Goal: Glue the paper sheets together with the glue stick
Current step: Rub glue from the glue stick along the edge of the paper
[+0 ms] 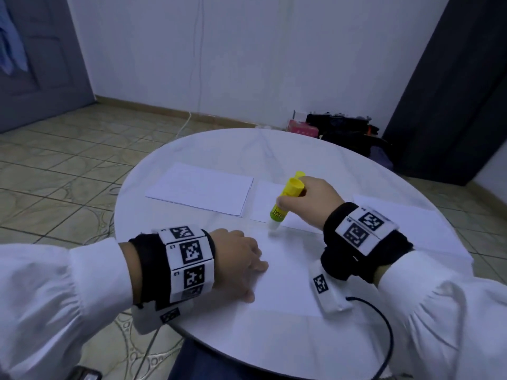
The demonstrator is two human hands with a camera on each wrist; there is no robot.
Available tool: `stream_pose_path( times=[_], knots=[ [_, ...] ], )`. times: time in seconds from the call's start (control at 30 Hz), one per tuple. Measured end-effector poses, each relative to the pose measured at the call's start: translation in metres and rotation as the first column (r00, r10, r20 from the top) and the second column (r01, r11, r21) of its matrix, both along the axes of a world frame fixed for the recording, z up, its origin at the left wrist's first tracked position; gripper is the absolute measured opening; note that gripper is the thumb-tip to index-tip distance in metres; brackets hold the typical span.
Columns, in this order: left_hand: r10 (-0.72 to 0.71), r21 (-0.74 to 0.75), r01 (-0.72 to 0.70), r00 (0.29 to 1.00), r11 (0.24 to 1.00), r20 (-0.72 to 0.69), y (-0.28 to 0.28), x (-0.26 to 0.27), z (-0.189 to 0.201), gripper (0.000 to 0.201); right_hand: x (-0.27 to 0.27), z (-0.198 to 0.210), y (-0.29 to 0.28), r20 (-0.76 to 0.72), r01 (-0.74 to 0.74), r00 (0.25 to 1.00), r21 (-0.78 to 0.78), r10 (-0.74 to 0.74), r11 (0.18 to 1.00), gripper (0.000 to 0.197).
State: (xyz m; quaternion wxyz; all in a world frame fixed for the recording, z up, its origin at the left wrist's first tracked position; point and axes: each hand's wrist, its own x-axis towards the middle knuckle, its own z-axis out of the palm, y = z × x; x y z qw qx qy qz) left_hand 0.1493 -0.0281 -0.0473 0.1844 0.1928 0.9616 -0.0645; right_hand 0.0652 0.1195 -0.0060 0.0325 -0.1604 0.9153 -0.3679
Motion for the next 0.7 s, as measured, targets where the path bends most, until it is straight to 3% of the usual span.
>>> stream_pose_path(
  times=[0.13, 0.37, 0.7],
  knots=[
    [0.01, 0.012, -0.01, 1.0, 1.0, 0.007, -0.002, -0.002, -0.003, 0.062, 0.0, -0.012, -0.019, -0.06, -0.039, 0.997, 0.178, 0.051, 0.983, 0.023],
    [0.033, 0.023, -0.033, 0.999, 0.999, 0.004, 0.001, -0.006, -0.001, 0.055, 0.0, -0.021, -0.02, -0.036, -0.068, 0.996, 0.238, 0.078, 0.969, 0.022],
    [0.1, 0.046, -0.099, 0.995, 0.994, -0.008, 0.004, -0.014, 0.002, 0.068, 0.0, -0.013, 0.064, -0.072, 0.094, 0.995, 0.324, -0.075, 0.941, 0.019]
  ],
)
